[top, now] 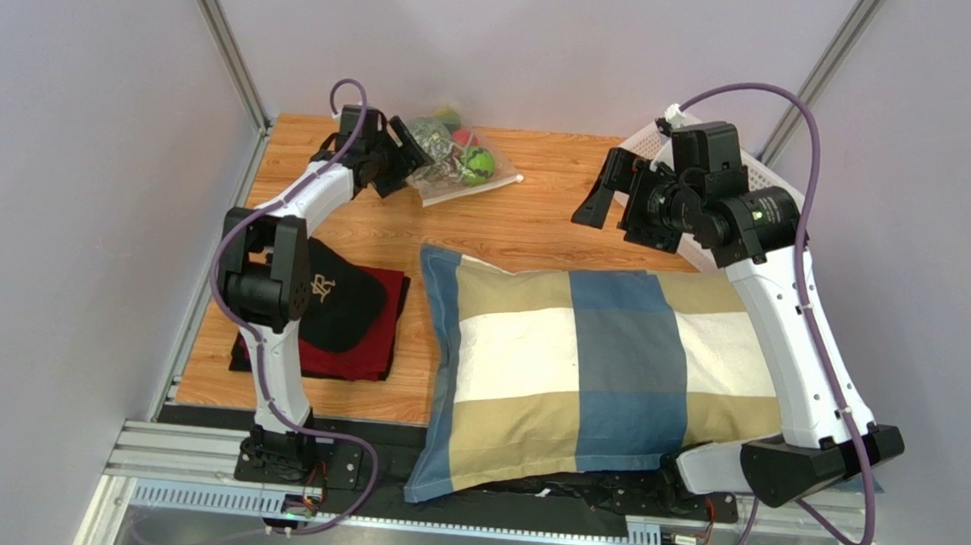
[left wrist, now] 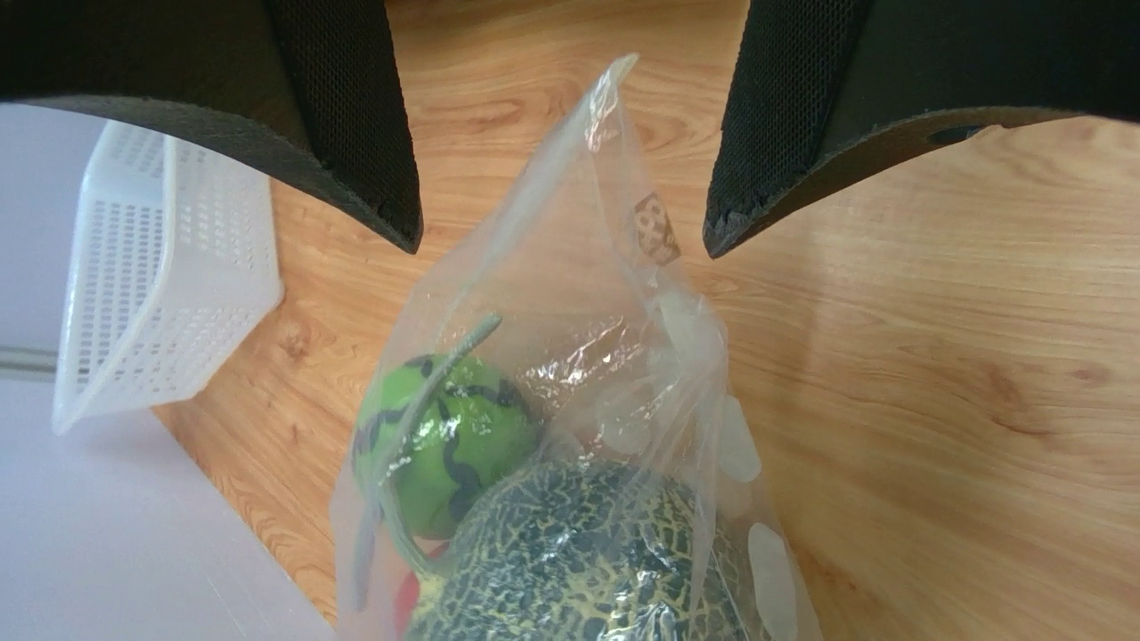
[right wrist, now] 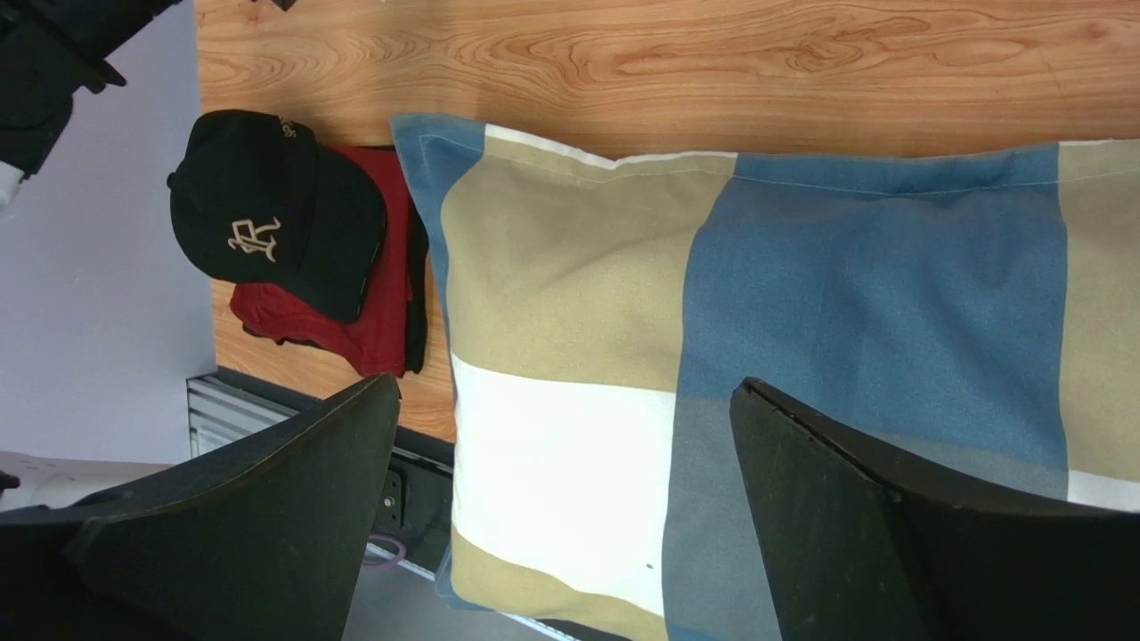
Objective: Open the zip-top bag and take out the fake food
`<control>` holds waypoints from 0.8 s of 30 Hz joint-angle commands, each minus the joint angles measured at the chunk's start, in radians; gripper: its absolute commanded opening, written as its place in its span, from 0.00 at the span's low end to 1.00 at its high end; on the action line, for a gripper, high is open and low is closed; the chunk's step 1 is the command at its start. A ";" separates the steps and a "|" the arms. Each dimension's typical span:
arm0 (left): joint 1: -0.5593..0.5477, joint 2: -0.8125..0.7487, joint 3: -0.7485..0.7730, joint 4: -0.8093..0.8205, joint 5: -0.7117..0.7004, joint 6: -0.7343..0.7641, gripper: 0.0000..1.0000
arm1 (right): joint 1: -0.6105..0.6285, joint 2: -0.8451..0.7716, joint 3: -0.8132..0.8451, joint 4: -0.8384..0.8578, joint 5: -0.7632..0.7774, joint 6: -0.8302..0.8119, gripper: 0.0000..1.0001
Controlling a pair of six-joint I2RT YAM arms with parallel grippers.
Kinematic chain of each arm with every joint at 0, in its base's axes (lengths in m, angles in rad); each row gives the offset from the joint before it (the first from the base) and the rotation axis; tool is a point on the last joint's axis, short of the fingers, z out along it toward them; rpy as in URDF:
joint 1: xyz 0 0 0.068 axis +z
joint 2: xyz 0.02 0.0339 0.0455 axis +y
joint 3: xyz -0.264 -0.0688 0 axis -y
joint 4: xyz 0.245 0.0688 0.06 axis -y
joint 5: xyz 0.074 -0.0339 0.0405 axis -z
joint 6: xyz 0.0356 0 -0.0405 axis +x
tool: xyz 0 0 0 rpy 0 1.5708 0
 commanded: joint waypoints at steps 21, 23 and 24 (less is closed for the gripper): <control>-0.066 -0.054 -0.108 0.355 0.362 -0.391 0.00 | -0.001 0.272 -0.056 0.411 0.158 0.244 0.98; -0.067 -0.097 -0.112 0.358 0.409 -0.428 0.00 | -0.001 0.332 -0.026 0.412 0.197 0.357 0.99; -0.070 -0.109 -0.111 0.342 0.414 -0.425 0.00 | 0.001 0.401 0.019 0.414 0.206 0.394 0.98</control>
